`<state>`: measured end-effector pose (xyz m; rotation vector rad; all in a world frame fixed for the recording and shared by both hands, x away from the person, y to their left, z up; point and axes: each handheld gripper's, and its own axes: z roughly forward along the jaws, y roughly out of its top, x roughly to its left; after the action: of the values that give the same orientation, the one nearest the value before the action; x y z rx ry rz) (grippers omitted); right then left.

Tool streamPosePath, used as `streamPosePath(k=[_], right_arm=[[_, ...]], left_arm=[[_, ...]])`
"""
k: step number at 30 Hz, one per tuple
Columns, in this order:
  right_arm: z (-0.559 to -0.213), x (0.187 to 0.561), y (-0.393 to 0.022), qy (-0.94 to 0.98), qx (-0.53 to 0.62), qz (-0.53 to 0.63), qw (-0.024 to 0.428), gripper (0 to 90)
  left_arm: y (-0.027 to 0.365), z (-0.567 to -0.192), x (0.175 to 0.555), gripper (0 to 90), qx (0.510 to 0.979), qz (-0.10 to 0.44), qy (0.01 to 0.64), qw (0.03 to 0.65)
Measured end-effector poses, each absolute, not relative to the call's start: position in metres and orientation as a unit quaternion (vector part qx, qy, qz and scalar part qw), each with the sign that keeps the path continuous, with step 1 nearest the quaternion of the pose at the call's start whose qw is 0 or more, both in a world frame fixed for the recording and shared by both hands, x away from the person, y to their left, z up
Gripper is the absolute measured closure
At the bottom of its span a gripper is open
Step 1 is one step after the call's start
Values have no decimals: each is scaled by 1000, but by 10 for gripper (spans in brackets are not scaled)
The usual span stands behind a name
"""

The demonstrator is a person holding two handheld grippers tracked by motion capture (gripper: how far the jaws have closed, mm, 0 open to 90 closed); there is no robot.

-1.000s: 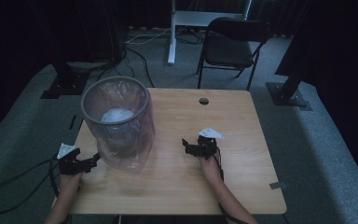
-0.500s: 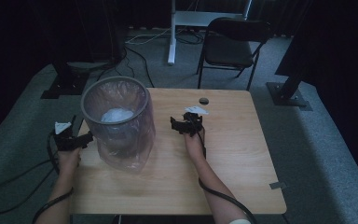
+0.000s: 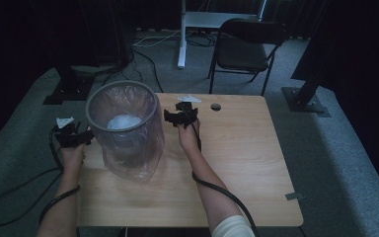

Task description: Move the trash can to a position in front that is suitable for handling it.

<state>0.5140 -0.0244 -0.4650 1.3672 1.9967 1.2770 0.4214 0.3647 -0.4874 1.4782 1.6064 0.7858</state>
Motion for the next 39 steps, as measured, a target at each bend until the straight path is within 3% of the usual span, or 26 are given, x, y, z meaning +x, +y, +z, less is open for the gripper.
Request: streamPosePath(k=[12, 13, 15, 31, 39], right_arm=[[-450, 516, -12, 722, 445, 509, 149, 145], [-450, 516, -11, 727, 432, 515, 138, 188], [-451, 516, -13, 724, 432, 525, 121, 187], [-447, 499, -34, 742, 400, 523, 128, 224], [-450, 472, -65, 735, 417, 519, 127, 237]], left_arm=[[353, -469, 427, 0, 619, 296, 598, 414], [353, -469, 427, 2, 622, 290, 594, 420], [352, -470, 427, 3, 630, 279, 589, 422], [333, -469, 415, 4, 667, 255, 551, 433], [305, -467, 406, 4, 695, 245, 522, 428]])
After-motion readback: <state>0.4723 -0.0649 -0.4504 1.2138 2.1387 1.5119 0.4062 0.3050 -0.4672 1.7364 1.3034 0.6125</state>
